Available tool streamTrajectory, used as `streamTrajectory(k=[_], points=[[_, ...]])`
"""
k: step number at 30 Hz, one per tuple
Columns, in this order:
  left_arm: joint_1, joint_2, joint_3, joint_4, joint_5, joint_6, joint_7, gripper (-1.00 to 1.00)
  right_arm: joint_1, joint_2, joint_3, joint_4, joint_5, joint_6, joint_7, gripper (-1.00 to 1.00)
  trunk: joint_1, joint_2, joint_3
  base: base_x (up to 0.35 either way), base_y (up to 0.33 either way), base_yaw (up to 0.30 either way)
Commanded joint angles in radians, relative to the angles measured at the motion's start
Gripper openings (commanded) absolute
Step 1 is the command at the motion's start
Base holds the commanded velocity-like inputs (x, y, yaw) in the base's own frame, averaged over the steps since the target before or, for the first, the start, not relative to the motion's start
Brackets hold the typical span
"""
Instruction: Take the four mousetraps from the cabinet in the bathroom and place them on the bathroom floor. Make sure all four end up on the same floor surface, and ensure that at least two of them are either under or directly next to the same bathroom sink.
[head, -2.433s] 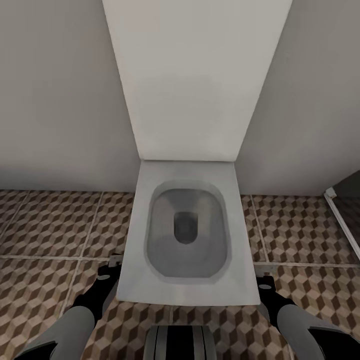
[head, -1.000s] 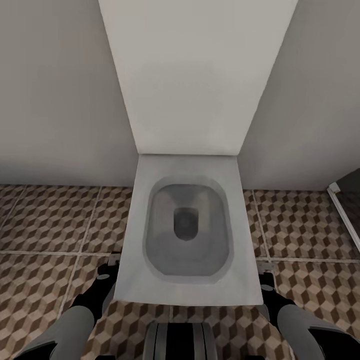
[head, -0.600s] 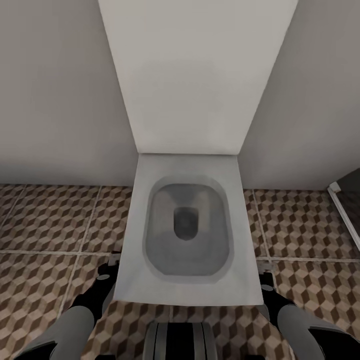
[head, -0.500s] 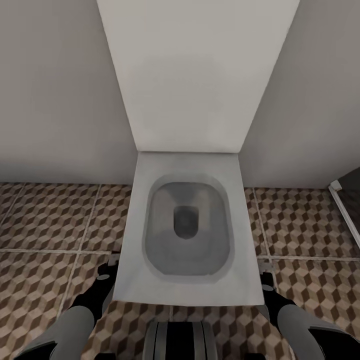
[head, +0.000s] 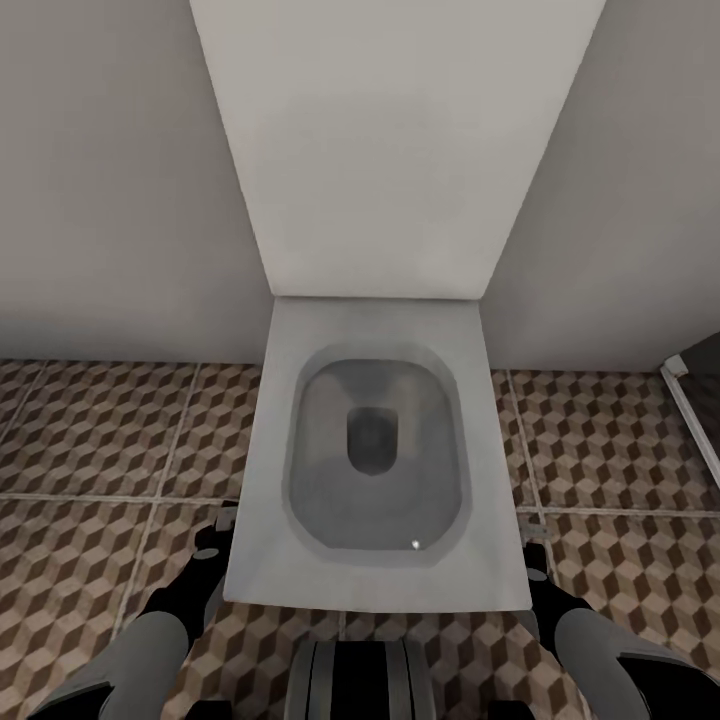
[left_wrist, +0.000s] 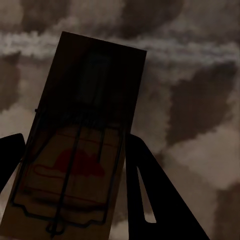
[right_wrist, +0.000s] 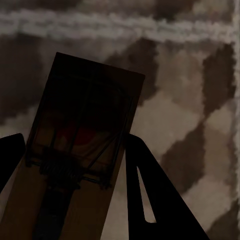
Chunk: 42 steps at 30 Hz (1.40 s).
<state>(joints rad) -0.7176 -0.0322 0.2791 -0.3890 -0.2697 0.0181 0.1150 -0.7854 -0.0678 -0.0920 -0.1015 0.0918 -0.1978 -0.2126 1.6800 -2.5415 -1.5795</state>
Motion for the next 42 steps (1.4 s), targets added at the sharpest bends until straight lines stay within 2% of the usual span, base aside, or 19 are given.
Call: streamTrajectory(k=[1, 21, 29, 42], points=[[0.000, -0.001, 0.006, -0.001, -0.011, 0.002, -0.003, -1.00, 0.000, 0.000, -0.003, 0.006, -0.001, -0.003, 0.001, -1.00, 0.000, 0.000, -0.001, 0.000, 0.000, 0.000], [0.000, 0.000, 0.016, 0.004, -0.009, -0.039, -0.003, -1.00, 0.000, 0.000, -0.003, 0.006, -0.001, -0.003, 0.001, -1.00, 0.000, 0.000, -0.001, 0.000, 0.000, 0.000], [0.000, -0.001, 0.016, 0.010, -0.008, -0.098, -0.002, -1.00, 0.000, 0.000, -0.003, 0.006, -0.001, -0.003, 0.001, -1.00, 0.000, 0.000, -0.001, 0.000, 0.000, 0.000], [0.000, 0.000, 0.015, 0.010, -0.008, -0.110, -0.002, -1.00, 0.000, 0.000, -0.003, 0.006, -0.001, -0.003, 0.001, -1.00, 0.000, 0.000, -0.001, 0.000, 0.000, 0.000]])
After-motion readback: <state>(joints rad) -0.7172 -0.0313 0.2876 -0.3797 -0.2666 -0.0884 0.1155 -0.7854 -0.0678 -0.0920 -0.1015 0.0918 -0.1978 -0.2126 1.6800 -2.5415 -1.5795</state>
